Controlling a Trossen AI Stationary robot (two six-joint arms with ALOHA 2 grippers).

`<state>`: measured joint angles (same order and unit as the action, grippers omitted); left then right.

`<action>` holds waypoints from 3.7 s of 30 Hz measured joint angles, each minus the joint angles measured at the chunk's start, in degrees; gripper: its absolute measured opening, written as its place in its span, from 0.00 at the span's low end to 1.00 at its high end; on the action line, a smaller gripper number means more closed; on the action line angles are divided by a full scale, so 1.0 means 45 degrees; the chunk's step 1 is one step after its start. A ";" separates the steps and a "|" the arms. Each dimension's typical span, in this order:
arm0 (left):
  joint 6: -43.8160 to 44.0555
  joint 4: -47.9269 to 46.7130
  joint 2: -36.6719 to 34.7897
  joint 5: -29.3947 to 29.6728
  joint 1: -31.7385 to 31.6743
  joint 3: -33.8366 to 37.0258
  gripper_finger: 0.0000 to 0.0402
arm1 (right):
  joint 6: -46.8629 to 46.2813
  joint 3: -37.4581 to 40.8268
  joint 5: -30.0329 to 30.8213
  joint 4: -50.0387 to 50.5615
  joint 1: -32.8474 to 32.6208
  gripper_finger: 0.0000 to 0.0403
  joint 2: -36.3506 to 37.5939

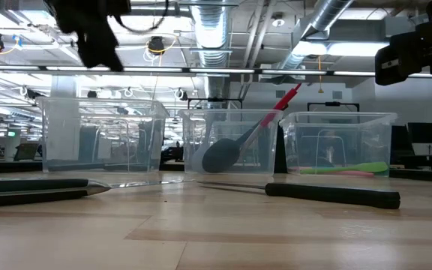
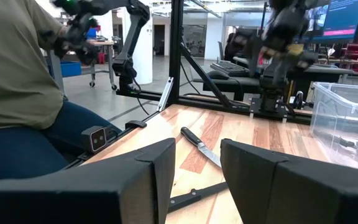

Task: Pick & Place Kitchen Items
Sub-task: Put the black knife into the top left transparent bin

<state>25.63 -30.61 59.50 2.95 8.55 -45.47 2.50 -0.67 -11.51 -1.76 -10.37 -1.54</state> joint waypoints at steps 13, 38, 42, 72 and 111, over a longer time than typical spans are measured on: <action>0.3617 0.2754 0.5495 0.1044 0.1502 -0.0058 0.52 | 0.0005 0.0000 0.0000 0.0000 0.0001 0.31 -0.0001; 0.2885 0.4348 0.6584 -0.0917 0.2624 -0.0403 0.29 | 0.0000 0.0005 0.0000 -0.0005 0.0000 0.31 -0.0001; 0.2939 0.4446 0.7250 -0.2018 0.2473 -0.0393 0.05 | 0.0005 0.0005 0.0000 -0.0008 0.0000 0.31 -0.0001; 0.1933 0.5661 0.8847 -0.4014 0.1152 -0.0355 0.00 | 0.0003 0.0005 0.0000 -0.0058 0.0000 0.31 -0.0001; 0.0202 -0.0031 0.3653 0.1601 -0.2177 -0.0355 0.00 | 0.0002 0.0005 0.0000 -0.0068 0.0003 0.31 0.0000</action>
<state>26.54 -30.75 75.93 10.15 -1.25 -47.07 2.51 -0.64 -11.51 -2.07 -10.36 -1.53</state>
